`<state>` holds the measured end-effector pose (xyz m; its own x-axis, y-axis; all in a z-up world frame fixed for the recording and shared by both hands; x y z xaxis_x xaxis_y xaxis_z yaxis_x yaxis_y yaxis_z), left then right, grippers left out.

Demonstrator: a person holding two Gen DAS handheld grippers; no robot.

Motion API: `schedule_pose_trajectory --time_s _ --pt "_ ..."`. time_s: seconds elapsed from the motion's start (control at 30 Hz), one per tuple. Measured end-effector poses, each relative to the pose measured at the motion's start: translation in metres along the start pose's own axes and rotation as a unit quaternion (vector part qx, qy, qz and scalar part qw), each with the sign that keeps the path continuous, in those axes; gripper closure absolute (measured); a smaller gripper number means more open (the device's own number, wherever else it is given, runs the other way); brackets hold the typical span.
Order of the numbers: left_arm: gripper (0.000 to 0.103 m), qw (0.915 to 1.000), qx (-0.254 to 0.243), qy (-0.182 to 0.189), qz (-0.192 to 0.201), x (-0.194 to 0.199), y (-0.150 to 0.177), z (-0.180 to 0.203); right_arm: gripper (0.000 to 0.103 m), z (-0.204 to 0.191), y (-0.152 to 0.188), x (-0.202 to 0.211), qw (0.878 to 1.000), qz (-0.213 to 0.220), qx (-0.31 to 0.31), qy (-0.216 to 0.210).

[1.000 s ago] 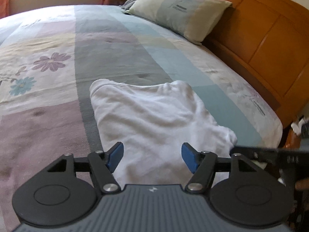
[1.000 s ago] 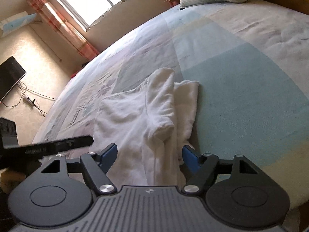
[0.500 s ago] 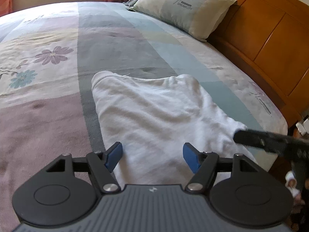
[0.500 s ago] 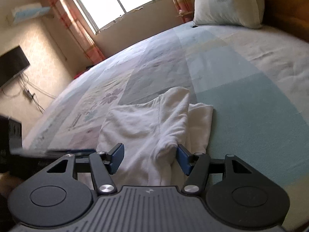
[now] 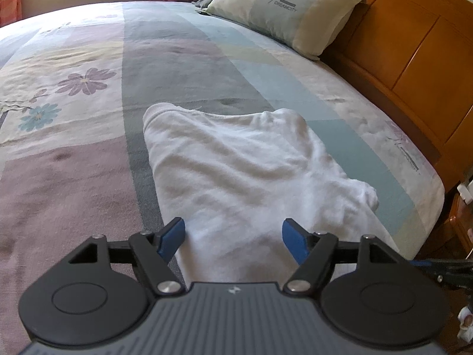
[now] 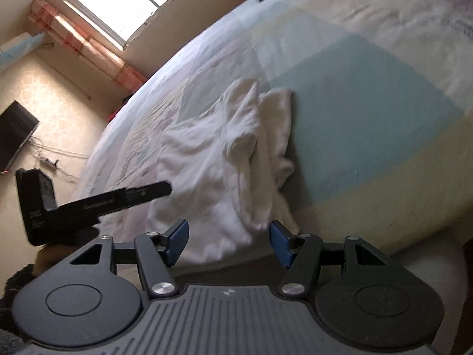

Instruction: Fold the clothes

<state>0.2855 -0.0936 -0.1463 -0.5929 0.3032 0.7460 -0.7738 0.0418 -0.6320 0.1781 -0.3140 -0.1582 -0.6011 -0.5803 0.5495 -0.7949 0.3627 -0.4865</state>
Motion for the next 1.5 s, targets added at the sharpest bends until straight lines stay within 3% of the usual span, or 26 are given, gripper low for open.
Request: schedule_pose_trajectory --time_s 0.23,0.5,0.63,0.8,1.13,1.2,1.27,1.3,1.37,1.5 --pt "0.030 1.0000 -0.004 -0.003 -0.002 0.001 0.001 0.002 0.037 0.003 0.001 -0.014 0.999 -0.007 -0.022 -0.030" --pt "0.030 1.0000 -0.002 -0.001 -0.003 0.001 0.001 0.001 0.036 0.008 -0.028 -0.023 0.995 0.022 -0.037 -0.085" --pt "0.029 1.0000 -0.002 -0.002 -0.004 -0.001 0.001 0.000 0.033 0.014 -0.041 -0.034 0.995 0.029 -0.040 -0.087" --pt "0.027 1.0000 -0.003 -0.002 -0.007 -0.002 0.002 -0.001 0.033 0.019 -0.056 -0.050 0.991 0.014 -0.062 -0.121" --pt "0.025 0.9999 -0.003 -0.004 -0.010 -0.006 0.004 -0.005 0.033 0.031 -0.088 -0.085 0.988 0.001 -0.089 -0.124" --pt "0.025 0.9999 0.001 -0.004 -0.011 -0.006 0.005 -0.006 0.038 0.033 -0.095 -0.095 0.989 0.000 -0.088 -0.120" --pt "0.025 0.9999 0.004 -0.004 -0.012 -0.006 0.005 -0.008 0.072 0.033 -0.096 -0.102 0.992 -0.003 -0.077 -0.099" --pt "0.025 0.9999 0.005 -0.003 -0.012 -0.005 0.006 -0.008 0.081 0.033 -0.096 -0.103 0.994 -0.006 -0.070 -0.088" --pt "0.025 0.9999 0.005 -0.002 -0.012 -0.005 0.005 -0.008 0.086 0.031 -0.095 -0.099 0.995 0.000 -0.060 -0.082" --pt "0.025 0.9999 0.007 0.000 -0.012 -0.003 0.005 -0.009 0.087 0.015 -0.093 -0.077 0.997 0.022 -0.022 -0.072"
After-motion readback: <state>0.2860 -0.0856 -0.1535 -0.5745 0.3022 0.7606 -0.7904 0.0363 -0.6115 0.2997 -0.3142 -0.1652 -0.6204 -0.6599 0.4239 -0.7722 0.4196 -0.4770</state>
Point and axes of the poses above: each gripper's, at about its wrist camera, not at the fingertips, and x roughly against the way its jaws point, z to its right, y to its underside, the point moved 7 cm from there along -x, roughly the way its jaws point, and after that the axes turned 4 degrees about -y, right-handed, at the moved point
